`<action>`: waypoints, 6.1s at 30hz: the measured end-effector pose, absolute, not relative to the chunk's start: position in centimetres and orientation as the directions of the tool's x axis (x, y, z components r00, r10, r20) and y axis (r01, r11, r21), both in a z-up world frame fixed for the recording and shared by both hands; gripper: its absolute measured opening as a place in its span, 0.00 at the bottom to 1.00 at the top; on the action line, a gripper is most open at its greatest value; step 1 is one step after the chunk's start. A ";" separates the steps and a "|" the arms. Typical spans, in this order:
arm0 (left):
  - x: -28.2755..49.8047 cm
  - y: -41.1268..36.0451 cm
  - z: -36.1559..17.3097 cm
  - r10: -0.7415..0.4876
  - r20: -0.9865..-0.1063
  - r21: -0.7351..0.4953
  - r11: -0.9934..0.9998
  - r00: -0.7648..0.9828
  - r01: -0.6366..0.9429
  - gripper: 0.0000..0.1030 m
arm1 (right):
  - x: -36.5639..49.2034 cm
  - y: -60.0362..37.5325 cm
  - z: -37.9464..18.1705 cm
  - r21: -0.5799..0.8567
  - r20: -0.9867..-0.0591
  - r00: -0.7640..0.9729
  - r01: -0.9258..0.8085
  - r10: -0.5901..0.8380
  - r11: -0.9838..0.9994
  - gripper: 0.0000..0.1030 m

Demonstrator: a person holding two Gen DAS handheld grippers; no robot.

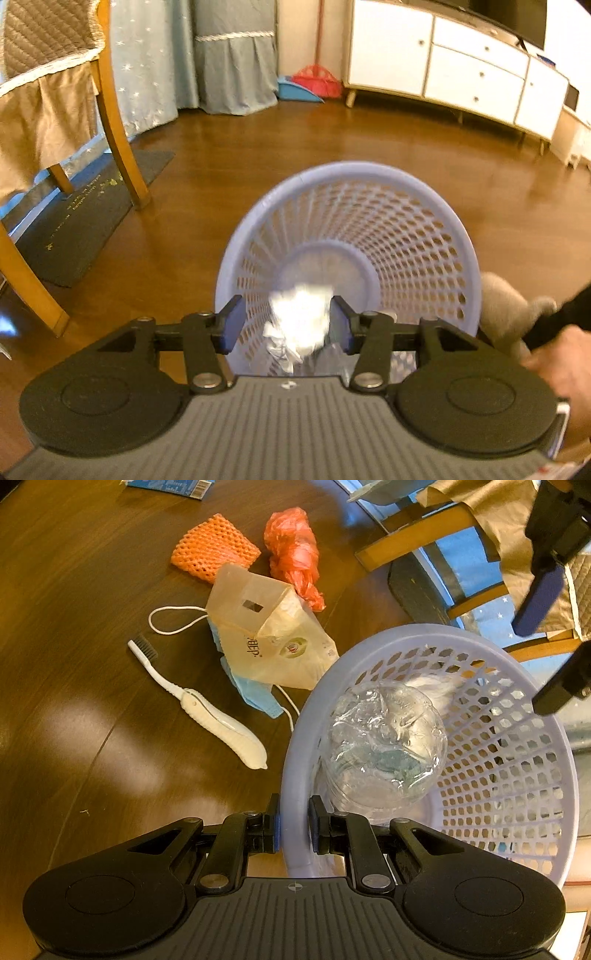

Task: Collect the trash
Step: 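Lift the tissue with the left gripper and drop it into the wastebasket, then lower the left gripper onto the beige paper bag and close on it, then lift the paper bag with the left gripper and release it into the wastebasket, then lower the left gripper onto the blue milk carton and grasp it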

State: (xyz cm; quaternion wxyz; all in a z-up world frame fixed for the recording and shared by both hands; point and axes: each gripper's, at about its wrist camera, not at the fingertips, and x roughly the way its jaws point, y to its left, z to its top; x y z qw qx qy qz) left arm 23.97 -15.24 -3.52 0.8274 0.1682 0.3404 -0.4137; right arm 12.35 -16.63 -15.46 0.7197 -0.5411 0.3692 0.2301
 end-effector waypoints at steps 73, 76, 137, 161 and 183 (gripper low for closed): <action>20.1 -8.2 -19.3 -0.379 -0.815 0.207 0.518 0.439 0.830 0.52 | 13.8 -18.5 -14.5 -0.593 -0.801 0.592 -0.767 -0.084 0.245 0.10; 20.0 -8.5 -19.5 -0.372 -0.821 0.209 0.510 0.433 0.834 0.44 | 13.6 -18.7 -14.6 -0.589 -0.806 0.586 -0.783 -0.082 0.202 0.10; 23.2 -15.3 0.9 -0.611 -0.661 0.006 0.577 0.437 0.816 0.39 | 14.0 -17.5 -15.7 -0.557 -0.830 0.551 -0.806 -0.090 0.201 0.10; 23.3 -0.8 -7.0 -0.311 -0.799 0.187 0.685 0.515 0.704 0.56 | 15.2 -17.7 -16.1 -0.598 -0.802 0.588 -0.783 -0.107 0.174 0.10; 22.8 9.2 -15.0 -0.140 -0.862 0.179 0.816 0.488 0.550 0.68 | 18.2 -20.8 -16.7 -0.614 -0.789 0.613 -0.790 -0.045 -0.001 0.03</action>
